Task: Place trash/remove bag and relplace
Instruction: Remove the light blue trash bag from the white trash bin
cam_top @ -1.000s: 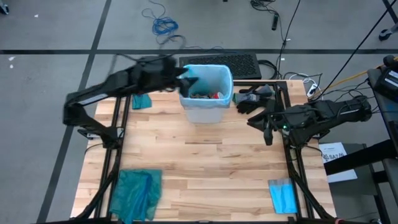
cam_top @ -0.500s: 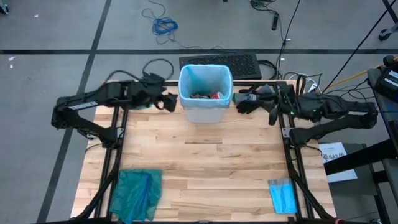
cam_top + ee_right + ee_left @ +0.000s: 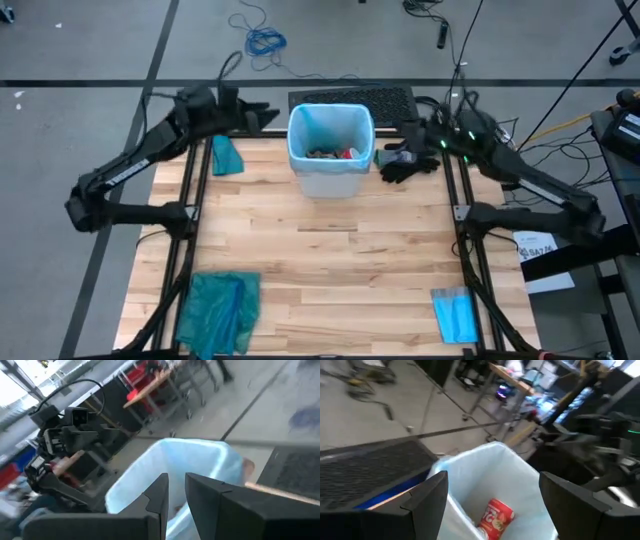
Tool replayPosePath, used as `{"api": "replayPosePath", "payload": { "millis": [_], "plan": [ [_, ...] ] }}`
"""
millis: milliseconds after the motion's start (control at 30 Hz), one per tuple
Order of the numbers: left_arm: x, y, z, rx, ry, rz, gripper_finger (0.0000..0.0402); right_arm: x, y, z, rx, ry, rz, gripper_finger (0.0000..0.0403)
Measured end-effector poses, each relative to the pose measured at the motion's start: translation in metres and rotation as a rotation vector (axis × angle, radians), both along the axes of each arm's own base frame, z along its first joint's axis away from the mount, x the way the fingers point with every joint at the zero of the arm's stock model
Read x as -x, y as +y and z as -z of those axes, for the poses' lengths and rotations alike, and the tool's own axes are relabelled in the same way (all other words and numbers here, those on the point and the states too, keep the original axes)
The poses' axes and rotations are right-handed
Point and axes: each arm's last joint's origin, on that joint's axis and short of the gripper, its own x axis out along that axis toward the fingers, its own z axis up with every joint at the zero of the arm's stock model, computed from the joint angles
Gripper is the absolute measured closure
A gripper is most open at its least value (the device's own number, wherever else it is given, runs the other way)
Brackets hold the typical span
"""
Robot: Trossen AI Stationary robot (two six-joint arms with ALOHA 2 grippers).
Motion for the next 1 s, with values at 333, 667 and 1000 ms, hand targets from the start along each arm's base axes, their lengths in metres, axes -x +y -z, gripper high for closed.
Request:
{"api": "replayPosePath", "payload": {
  "millis": [333, 667, 1000],
  "plan": [
    [0.04, 0.068, 0.052, 0.27, -0.157, 0.085, 0.0098, 0.016, -0.075, -0.002, -0.038, -0.225, -0.189, 0.034],
    [0.036, 0.053, 0.104, 0.426, -0.147, 0.167, 0.0098, 0.025, -0.06, 0.073, -0.264, -0.213, -0.271, 0.0339],
    [0.029, 0.039, 0.143, 0.505, -0.176, 0.177, 0.0098, 0.039, -0.019, 0.14, -0.336, -0.517, -0.219, 0.0339]
  ]
}}
